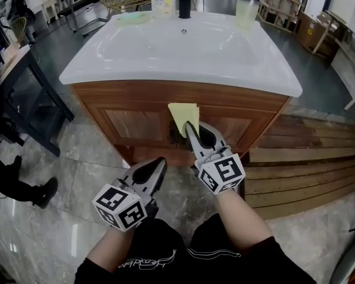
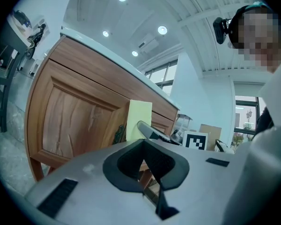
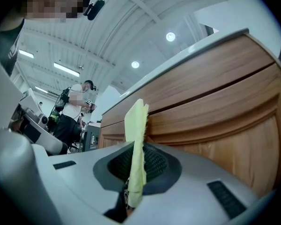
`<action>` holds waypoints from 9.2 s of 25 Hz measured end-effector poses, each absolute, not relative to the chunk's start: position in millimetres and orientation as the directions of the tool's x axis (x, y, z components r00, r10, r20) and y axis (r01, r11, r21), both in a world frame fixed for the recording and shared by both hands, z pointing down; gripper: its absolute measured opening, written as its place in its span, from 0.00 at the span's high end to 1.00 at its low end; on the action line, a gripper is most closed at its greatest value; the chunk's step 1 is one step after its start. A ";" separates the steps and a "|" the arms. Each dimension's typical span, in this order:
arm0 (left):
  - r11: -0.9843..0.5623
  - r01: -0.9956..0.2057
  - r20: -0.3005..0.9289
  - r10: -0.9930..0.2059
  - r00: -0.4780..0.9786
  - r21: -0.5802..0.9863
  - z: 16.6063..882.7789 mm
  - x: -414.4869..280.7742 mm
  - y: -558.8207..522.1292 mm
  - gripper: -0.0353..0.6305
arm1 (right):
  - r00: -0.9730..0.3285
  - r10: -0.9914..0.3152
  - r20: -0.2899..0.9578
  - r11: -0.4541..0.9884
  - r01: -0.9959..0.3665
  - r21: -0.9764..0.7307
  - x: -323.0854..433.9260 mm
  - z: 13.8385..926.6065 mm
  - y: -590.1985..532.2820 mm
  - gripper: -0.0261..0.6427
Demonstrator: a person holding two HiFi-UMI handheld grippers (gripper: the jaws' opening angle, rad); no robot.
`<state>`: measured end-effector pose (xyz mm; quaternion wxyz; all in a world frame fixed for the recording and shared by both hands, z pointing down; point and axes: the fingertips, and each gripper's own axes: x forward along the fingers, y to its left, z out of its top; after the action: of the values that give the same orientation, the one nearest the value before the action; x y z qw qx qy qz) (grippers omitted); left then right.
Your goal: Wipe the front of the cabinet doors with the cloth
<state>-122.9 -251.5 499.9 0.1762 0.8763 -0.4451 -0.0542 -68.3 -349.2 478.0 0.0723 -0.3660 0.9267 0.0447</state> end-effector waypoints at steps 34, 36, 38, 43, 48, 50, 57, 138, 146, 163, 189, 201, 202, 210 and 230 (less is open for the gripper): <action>-0.660 -0.654 0.054 -0.688 0.724 0.370 492.4 -19.7 -259.3 0.94 | -0.439 -0.881 -0.179 0.441 -0.897 0.030 135.9 466.0 -356.7 0.90; -0.664 -0.648 0.057 -0.681 0.730 0.373 492.9 -15.9 -258.2 0.94 | -0.414 -0.892 -0.180 0.417 -0.909 0.024 149.2 465.3 -356.8 0.90; -0.667 -0.646 0.057 -0.678 0.733 0.370 493.1 -13.8 -257.8 0.94 | -0.389 -0.904 -0.181 0.392 -0.920 0.017 162.4 465.8 -357.3 0.90; -0.659 -0.649 0.062 -0.682 0.729 0.381 500.6 -14.6 -257.7 0.94 | -0.325 -0.932 -0.161 0.328 -0.945 0.008 189.1 475.4 -358.6 0.90; -0.649 -0.649 0.059 -0.688 0.724 0.398 508.4 -16.5 -258.1 0.94 | -0.298 -0.943 -0.151 0.298 -0.954 0.020 199.3 478.1 -356.3 0.90; -0.646 -0.648 0.056 -0.689 0.722 0.405 510.6 -17.4 -258.4 0.94 | -0.307 -0.938 -0.162 0.309 -0.951 0.013 197.3 475.1 -352.0 0.90; -0.622 -0.655 0.062 -0.703 0.708 0.428 523.2 -28.3 -259.1 0.94 | -0.403 -0.880 -0.252 0.404 -0.913 0.054 160.1 449.3 -325.6 0.90; -0.630 -0.629 0.088 -0.671 0.736 0.455 544.0 -5.7 -257.8 0.94 | -0.280 -0.959 -0.032 0.277 -0.957 0.087 210.1 556.8 -349.0 0.90; -0.607 -0.645 0.085 -0.695 0.714 0.464 546.6 -22.4 -257.6 0.94 | -0.405 -0.914 -0.013 0.404 -0.914 0.041 171.5 568.3 -330.6 0.90; -0.494 -0.723 0.117 -0.782 0.612 0.483 569.8 -91.7 -255.4 0.94 | -0.771 -0.636 0.029 0.769 -0.630 0.103 -1.8 582.9 -309.5 0.90; -0.417 -0.838 0.217 -0.834 0.507 0.353 588.0 -133.3 -235.7 0.94 | -0.791 -0.597 0.131 0.802 -0.593 0.070 -48.5 647.5 -344.6 0.90; -0.506 -0.785 0.211 -0.775 0.595 0.358 583.8 -86.1 -245.4 0.94 | -0.677 -0.728 0.113 0.685 -0.725 0.075 20.4 641.8 -358.5 0.90; -0.512 -0.781 0.213 -0.769 0.602 0.357 584.6 -82.3 -246.0 0.94 | -0.665 -0.739 0.110 0.673 -0.736 0.073 28.4 641.1 -359.4 0.90; -0.572 -0.734 0.213 -0.716 0.665 0.367 587.5 -44.9 -251.9 0.94 | -0.566 -0.818 0.099 0.574 -0.814 0.084 92.9 635.7 -360.3 0.90; -0.645 -0.654 0.216 -0.627 0.749 0.396 594.8 17.3 -263.3 0.94 | -0.436 -0.898 0.064 0.439 -0.897 0.055 196.8 611.7 -350.8 0.90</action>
<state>17.3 -263.3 594.8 0.2301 0.9063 -0.3532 0.0297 196.8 -350.8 611.7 -0.0415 -0.5296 0.8472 0.0063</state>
